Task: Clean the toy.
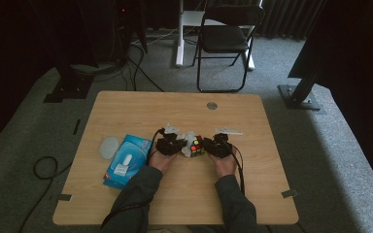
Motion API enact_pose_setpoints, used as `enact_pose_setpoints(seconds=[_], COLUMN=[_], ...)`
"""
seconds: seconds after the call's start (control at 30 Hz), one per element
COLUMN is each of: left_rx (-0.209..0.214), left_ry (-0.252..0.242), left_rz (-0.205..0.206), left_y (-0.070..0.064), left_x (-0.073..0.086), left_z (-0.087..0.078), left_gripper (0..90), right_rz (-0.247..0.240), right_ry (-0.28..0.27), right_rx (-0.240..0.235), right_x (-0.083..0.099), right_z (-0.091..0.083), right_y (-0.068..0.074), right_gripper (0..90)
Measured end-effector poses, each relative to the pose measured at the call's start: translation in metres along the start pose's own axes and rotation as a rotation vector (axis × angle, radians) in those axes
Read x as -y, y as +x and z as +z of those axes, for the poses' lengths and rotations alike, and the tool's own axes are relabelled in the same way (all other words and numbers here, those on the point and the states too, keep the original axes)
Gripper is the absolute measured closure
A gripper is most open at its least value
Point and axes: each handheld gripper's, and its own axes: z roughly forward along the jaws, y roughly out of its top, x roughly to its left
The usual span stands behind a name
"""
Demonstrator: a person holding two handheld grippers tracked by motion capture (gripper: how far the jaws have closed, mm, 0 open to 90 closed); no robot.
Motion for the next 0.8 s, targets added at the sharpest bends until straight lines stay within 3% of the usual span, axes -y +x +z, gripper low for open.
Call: enact_pose_setpoints(seconds=[0.13, 0.3, 0.5, 0.73, 0.8], left_rx=[-0.018, -0.025, -0.045, -0.054, -0.039], left_ry=[0.057, 0.059, 0.019, -0.024, -0.033], left_rz=[-0.011, -0.006, -0.055, -0.058, -0.045], left_y=[-0.001, 0.0, 0.01, 0.013, 0.011], left_x=[0.011, 0.011, 0.005, 0.001, -0.001], left_z=[0.015, 0.015, 0.006, -0.001, 0.0], left_gripper=[85.3, 85.2, 85.1, 84.9, 84.7], right_rz=[0.0, -0.003, -0.04, -0.083, -0.104], right_ry=[0.0, 0.001, 0.018, 0.028, 0.034], right_rx=[-0.001, -0.008, -0.039, -0.067, -0.067], right_x=[0.0, 0.0, 0.0, 0.0, -0.001], right_z=[0.0, 0.0, 0.0, 0.0, 0.0], right_y=[0.0, -0.001, 0.0, 0.002, 0.004], right_gripper=[70.4, 70.4, 70.6, 70.7, 70.9])
